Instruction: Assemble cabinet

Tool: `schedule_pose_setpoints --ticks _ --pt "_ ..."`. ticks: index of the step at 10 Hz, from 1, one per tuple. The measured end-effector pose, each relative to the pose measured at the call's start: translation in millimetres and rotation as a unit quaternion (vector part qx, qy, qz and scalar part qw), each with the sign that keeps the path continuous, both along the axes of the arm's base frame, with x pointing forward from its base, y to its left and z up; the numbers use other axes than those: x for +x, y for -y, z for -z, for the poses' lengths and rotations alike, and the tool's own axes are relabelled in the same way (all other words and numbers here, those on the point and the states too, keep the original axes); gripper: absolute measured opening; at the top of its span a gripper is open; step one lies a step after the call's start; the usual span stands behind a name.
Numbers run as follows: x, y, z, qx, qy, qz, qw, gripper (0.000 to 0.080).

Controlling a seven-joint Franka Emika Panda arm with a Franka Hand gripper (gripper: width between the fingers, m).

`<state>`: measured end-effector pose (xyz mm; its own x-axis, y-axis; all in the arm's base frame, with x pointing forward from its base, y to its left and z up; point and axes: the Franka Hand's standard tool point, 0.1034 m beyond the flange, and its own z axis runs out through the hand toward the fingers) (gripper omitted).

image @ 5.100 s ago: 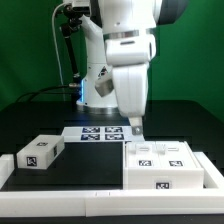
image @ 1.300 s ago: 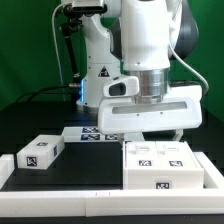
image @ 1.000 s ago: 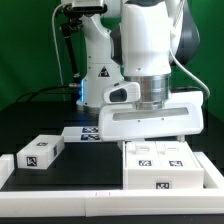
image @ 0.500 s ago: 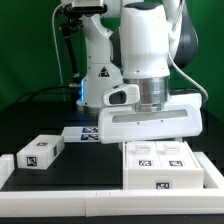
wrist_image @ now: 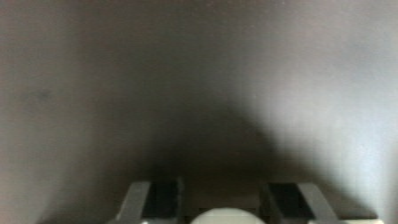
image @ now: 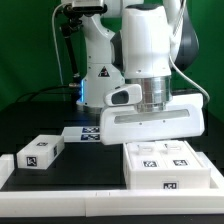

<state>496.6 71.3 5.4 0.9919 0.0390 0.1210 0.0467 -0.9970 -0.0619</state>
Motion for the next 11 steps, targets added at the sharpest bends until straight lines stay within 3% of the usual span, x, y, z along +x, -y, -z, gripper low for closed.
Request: schedule_pose_setpoints --ticks 5,11 --pt "-1.2 1.0 0.1 -0.003 0.0 -0.022 1.0 0.0201" --pt "2.0 4.2 -55.1 -0.008 -0.007 -0.048 0.999 0.02"
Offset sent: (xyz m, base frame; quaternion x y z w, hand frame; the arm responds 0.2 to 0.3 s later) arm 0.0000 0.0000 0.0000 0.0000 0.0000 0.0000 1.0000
